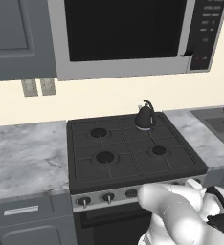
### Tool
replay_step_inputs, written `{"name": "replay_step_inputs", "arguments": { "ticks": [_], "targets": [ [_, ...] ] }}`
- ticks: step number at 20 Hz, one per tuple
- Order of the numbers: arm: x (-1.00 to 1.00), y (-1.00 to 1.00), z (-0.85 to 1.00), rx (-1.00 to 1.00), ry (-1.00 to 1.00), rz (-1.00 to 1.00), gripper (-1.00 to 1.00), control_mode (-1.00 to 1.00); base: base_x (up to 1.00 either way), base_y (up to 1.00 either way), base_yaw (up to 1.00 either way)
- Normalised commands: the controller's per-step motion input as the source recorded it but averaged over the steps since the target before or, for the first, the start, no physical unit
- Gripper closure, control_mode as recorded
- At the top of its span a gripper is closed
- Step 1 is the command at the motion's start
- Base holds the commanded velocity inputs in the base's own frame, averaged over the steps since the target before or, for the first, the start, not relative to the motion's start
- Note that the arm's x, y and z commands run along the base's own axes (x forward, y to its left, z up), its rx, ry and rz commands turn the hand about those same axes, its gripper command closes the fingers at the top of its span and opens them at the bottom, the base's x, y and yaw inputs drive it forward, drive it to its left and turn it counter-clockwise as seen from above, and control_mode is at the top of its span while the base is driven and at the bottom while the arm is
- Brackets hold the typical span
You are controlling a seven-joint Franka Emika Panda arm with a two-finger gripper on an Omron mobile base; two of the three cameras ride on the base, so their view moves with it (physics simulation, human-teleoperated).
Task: Turn off the rear right burner of the stove.
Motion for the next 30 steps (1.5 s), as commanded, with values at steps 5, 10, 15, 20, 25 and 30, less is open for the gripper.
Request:
{"name": "replay_step_inputs", "arguments": {
  "ticks": [5,10,15,20,25,30],
  "targets": [
    [0.20,0.00,0.09,0.00,0.02,-0.04,-1.00,-1.00,0.00,0.00,0.00],
    [0.14,0.00,0.06,0.00,0.03,-0.04,-1.00,-1.00,0.00,0.00,0.00],
    [0.02,0.00,0.00,0.00,0.02,-0.03,-1.00,-1.00,0.00,0.00,0.00],
    [0.00,0.24,0.00,0.00,0.03,-0.01,-1.00,-1.00,0.00,0.00,0.00],
    [0.00,0.46,0.00,0.00,0.02,0.00,-1.00,-1.00,0.00,0.00,0.00],
    [0.12,0.37,0.00,0.00,0.01,0.00,-1.00,-1.00,0.00,0.00,0.00]
  ]
}}
